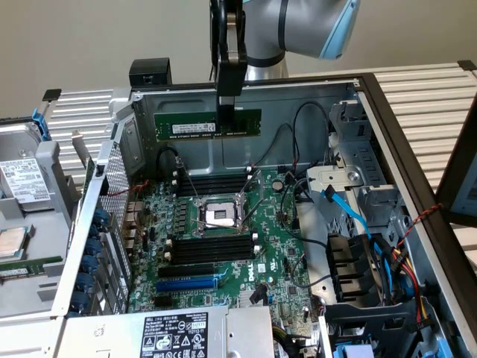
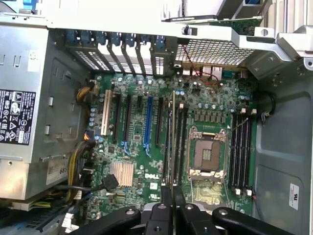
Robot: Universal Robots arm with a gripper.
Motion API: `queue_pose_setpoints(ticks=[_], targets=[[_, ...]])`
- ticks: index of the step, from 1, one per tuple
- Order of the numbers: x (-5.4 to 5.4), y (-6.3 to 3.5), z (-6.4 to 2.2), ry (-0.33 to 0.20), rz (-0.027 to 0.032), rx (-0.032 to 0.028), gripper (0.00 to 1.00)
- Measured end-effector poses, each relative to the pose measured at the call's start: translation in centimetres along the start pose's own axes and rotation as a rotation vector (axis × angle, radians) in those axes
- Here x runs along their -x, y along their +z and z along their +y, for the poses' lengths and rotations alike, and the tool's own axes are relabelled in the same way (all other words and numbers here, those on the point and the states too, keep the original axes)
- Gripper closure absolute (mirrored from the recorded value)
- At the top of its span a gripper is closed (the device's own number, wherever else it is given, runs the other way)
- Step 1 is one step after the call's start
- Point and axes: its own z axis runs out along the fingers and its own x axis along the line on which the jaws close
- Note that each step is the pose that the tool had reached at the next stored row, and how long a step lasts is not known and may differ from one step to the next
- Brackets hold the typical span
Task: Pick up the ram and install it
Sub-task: 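Insert the ram into the slot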
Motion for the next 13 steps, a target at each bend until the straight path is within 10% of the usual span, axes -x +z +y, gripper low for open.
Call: queue_pose_setpoints(ticks=[10, 13], targets=[[0.00, 0.00, 0.00, 0.000, 0.0000, -0.0001, 0.87], [0.02, 0.37, -0.02, 0.008, -0.0108, -0.0003, 0.87]])
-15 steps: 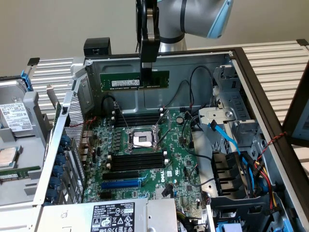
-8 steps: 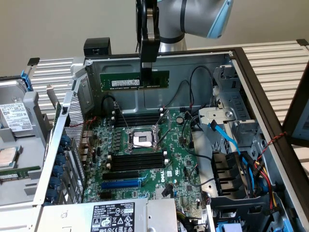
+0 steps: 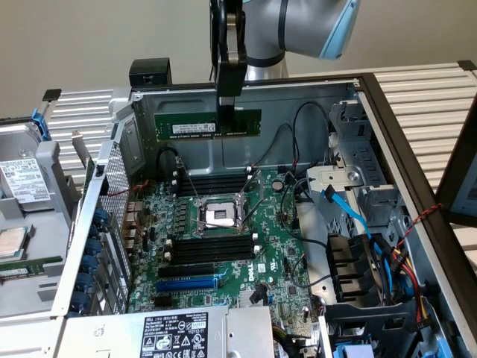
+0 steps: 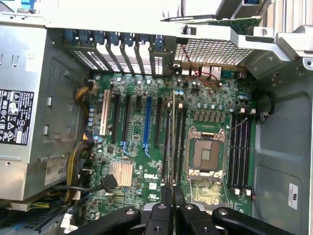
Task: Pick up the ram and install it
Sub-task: 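Insert the ram into the slot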
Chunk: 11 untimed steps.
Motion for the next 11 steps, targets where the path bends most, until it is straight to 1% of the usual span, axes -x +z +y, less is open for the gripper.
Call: queue_pose_setpoints(ticks=[4, 7, 8, 9, 10, 11], targets=[[0.0, 0.73, -0.06, 0.047, -0.0060, 0.0004, 0.87], [0.0, 1.27, -0.09, 0.072, -0.0082, 0.0005, 0.87], [0.7, 2.54, 0.34, 0.082, -0.0088, 0.0007, 0.87], [1.5, 3.41, 0.66, 0.082, -0.0089, 0.0007, 0.87], [1.9, 4.38, 0.66, 0.082, -0.0090, -0.0013, 0.87], [2.0, 5.12, 0.61, 0.082, -0.0090, -0.0045, 0.87]])
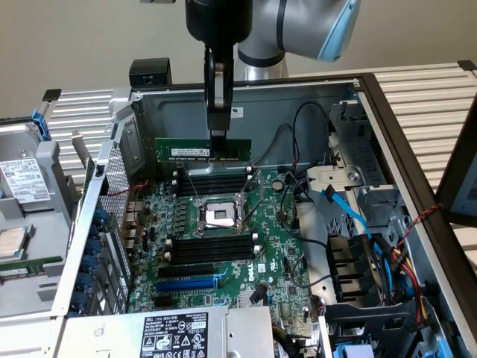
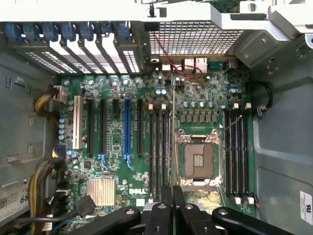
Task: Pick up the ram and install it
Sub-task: 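Insert the ram into the slot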
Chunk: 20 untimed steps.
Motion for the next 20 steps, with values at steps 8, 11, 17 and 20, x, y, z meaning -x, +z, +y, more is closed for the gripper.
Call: queue_pose_setpoints(ticks=[8, 11, 17, 20], targets=[[0.0, 2.10, -0.11, 0.004, -0.0008, -0.0104, 0.87], [0.0, 2.65, -0.14, 0.005, -0.0011, -0.0145, 0.87], [-0.4, 3.59, -0.22, 0.006, -0.0017, -0.0293, 0.87], [-0.9, 4.08, -0.28, 0.006, -0.0023, -0.0347, 0.87]])
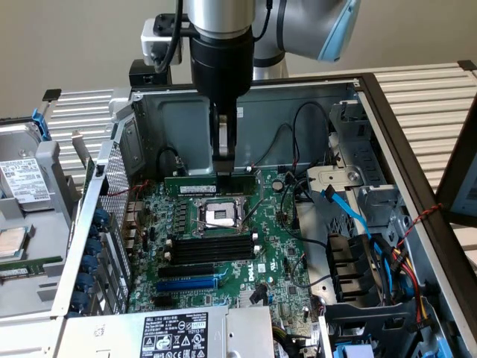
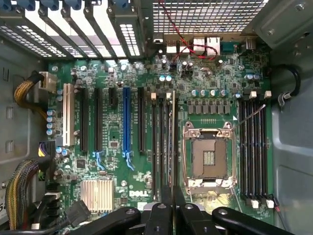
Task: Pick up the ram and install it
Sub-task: 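Insert the ram into the slot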
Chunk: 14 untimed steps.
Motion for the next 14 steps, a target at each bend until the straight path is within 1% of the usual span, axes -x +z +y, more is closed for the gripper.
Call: queue_pose_setpoints(ticks=[3, 7, 11, 14], targets=[[-0.6, 0.47, -0.05, 0.000, -0.0003, -0.0055, 0.87], [-0.8, 1.11, -0.08, 0.000, -0.0010, -0.0133, 0.87], [-0.9, 1.84, -0.05, 0.000, -0.0024, -0.0156, 0.87], [-0.9, 2.38, 0.02, 0.000, -0.0040, -0.0156, 0.87]])
